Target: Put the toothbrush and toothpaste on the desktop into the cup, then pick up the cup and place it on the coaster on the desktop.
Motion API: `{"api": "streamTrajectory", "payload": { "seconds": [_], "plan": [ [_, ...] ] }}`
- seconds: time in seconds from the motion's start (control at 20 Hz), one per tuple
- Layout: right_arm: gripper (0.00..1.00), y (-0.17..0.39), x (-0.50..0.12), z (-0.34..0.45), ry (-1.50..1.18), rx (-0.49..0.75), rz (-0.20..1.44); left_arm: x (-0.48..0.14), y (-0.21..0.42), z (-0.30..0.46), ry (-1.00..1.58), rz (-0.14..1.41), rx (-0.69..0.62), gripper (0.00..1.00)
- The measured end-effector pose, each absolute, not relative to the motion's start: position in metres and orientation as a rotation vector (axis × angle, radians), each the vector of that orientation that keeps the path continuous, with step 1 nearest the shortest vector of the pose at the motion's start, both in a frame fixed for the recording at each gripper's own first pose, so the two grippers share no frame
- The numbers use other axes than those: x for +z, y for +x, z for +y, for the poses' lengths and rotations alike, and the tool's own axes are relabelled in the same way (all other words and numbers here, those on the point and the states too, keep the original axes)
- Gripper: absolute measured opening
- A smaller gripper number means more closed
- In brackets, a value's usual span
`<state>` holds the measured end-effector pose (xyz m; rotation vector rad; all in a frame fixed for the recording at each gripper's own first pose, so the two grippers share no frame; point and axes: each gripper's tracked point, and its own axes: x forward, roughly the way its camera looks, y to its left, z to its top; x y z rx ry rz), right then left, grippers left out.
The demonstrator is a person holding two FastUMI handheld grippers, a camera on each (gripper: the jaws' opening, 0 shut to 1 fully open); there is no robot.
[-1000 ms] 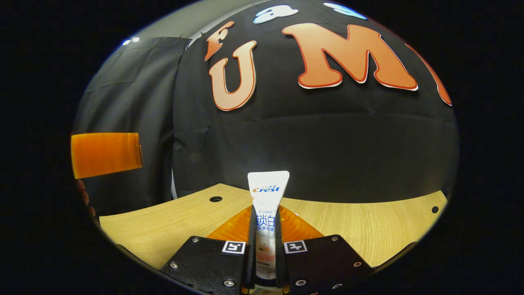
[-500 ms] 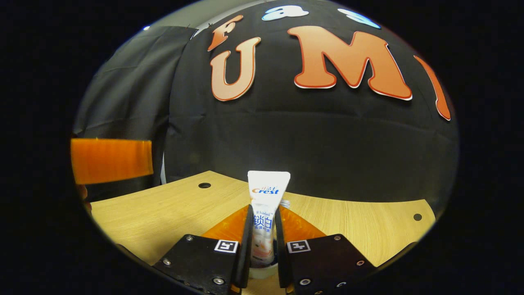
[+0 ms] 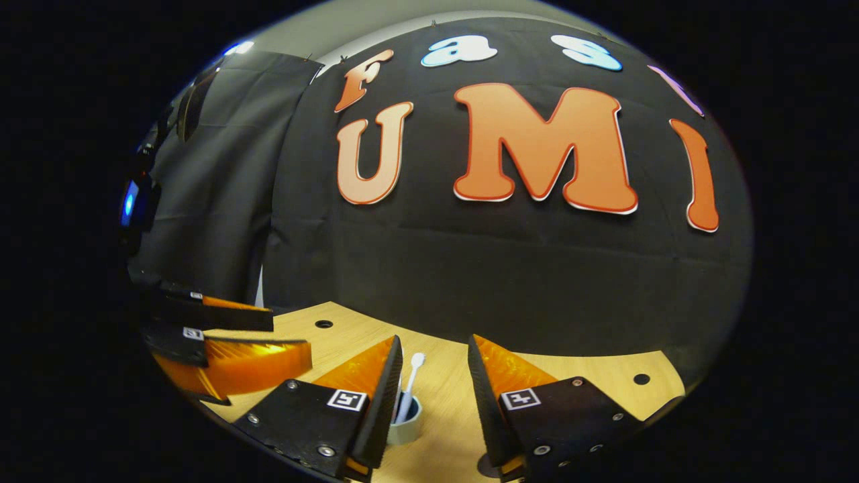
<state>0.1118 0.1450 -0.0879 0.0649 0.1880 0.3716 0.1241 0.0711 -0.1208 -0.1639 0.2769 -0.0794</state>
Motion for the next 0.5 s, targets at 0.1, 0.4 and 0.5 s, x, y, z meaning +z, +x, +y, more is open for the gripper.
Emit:
{"api": "streamTrajectory", "payload": {
  "seconds": [0.1,0.4,0.5],
  "plan": [
    [0.67,0.105,-0.076,0.126,0.066,0.359,0.171,-0.132,0.130,0.063,-0.165,0.324,-0.081,0.95],
    [0.89,0.075,-0.039,0.068,0.058,0.311,0.132,-0.166,0.146,0.025,-0.117,0.492,-0.126,0.95],
    [0.92,0.062,-0.028,0.047,0.026,0.291,0.109,-0.178,0.152,0.018,-0.097,0.533,-0.120,0.95]
  ]
}}
